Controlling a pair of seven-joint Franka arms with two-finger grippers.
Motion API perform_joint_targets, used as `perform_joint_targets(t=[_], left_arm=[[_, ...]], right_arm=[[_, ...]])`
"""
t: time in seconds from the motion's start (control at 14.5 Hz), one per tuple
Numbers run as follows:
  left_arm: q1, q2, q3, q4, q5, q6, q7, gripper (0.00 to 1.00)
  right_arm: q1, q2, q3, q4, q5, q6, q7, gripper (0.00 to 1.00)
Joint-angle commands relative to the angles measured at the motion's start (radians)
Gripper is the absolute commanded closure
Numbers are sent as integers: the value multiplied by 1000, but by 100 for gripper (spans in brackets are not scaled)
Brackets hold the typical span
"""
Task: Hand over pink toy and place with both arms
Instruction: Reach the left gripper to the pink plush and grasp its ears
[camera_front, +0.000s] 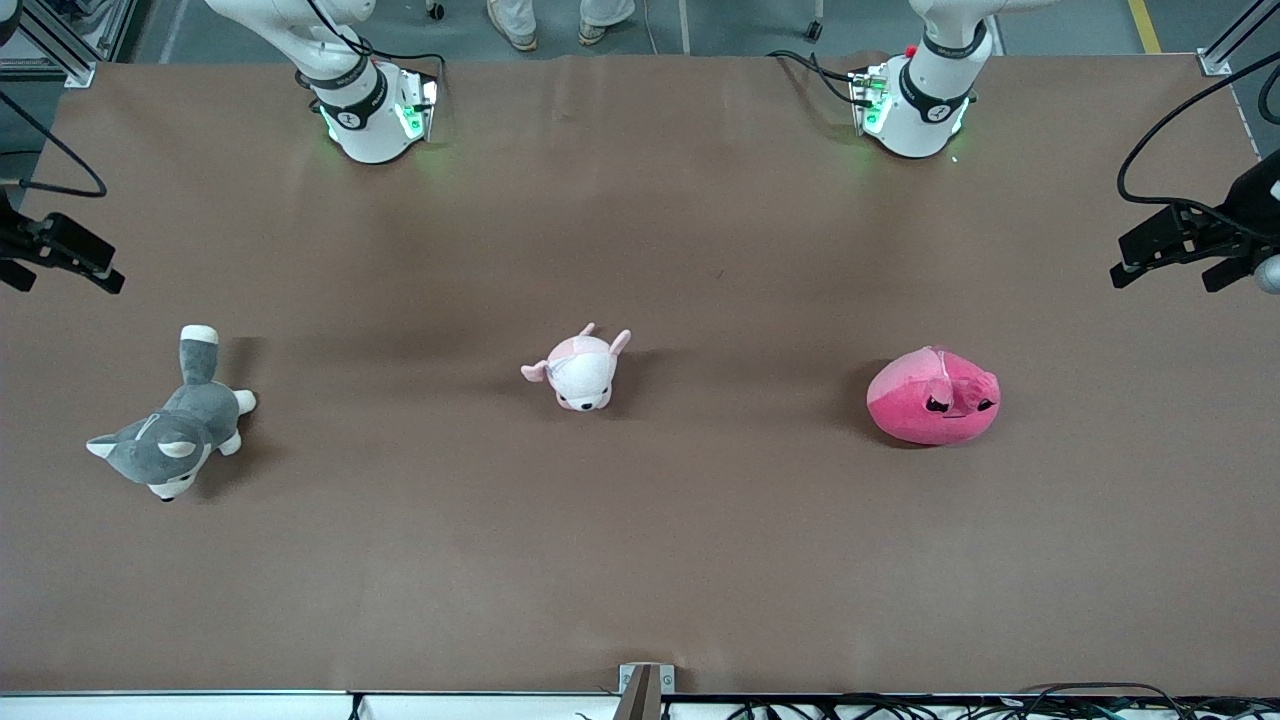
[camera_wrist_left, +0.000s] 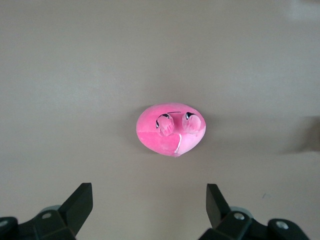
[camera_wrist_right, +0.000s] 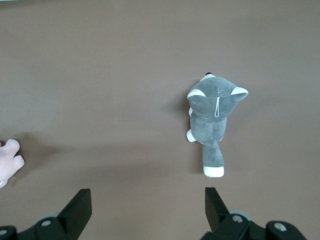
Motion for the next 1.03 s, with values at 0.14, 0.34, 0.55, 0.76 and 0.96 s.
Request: perform_joint_targets(t=[0.14,0.34,0.55,0.76,0.96], left_arm=[[0,-2,-3,10,19,-19,-9,0],[0,3,-4,9,21,-19,-11,0],[-15,47,-9,3,25,-19,-8,0],[-28,113,-12,4,27,-18,-3,0],[-28,208,-15,3,27,-18,6,0]], right_arm=[[4,-68,4,-83,-14,33,7,0],[4,-70,9,-80,-14,27,7,0],[4,-67,16,-80,-14,21,6,0],[8,-65,16,-80,-14,13,3,0],[8,-64,16,-80,-14,10,-2,0]])
